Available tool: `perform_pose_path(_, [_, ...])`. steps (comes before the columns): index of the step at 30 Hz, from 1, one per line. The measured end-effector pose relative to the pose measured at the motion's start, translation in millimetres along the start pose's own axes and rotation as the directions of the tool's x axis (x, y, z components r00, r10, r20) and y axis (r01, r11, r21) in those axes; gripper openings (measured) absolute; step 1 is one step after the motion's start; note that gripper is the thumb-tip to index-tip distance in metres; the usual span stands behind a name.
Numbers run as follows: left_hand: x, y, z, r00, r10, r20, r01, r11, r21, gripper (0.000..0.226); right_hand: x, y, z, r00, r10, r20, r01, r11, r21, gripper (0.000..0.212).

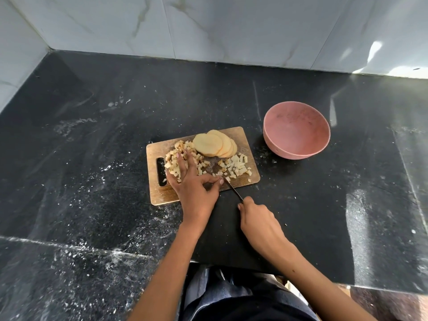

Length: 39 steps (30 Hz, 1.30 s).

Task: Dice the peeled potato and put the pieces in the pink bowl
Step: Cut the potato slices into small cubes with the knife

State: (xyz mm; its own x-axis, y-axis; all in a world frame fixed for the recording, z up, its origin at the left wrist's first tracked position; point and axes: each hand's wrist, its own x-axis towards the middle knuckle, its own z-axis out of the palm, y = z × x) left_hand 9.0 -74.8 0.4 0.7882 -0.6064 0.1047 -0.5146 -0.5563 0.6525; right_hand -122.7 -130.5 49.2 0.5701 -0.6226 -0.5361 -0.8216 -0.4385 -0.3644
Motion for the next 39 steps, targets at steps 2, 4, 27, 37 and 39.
perform_pose_path(2, [-1.2,0.2,1.8,1.0,-0.007,-0.006,0.007,1.0,0.003,0.007,-5.7,5.3,0.6,1.0,0.008,0.008,-0.008,1.0,-0.014,0.023])
perform_pose_path(4, [-3.8,-0.4,3.5,1.0,0.01,-0.018,-0.009,1.0,0.015,0.005,-7.2,6.7,-1.2,1.0,0.003,0.01,-0.003,1.0,-0.029,0.021])
perform_pose_path(27, [22.9,8.6,-42.7,0.852,0.508,0.125,-0.522,0.844,0.125,0.043,35.1,19.0,-84.7,0.885,-0.41,-0.221,0.298,0.863,-0.408,0.019])
perform_pose_path(37, [40.9,-6.8,-47.8,0.909,0.398,0.127,-0.416,0.886,0.203,0.023,37.1,26.5,-86.6,0.916,-0.318,-0.245,0.253,0.931,-0.263,0.019])
perform_pose_path(39, [36.5,-10.4,-45.9,0.931,0.357,0.079,-0.366,0.913,0.182,0.018,44.0,31.6,-79.3,0.937,-0.223,-0.268,0.206,0.974,-0.091,0.026])
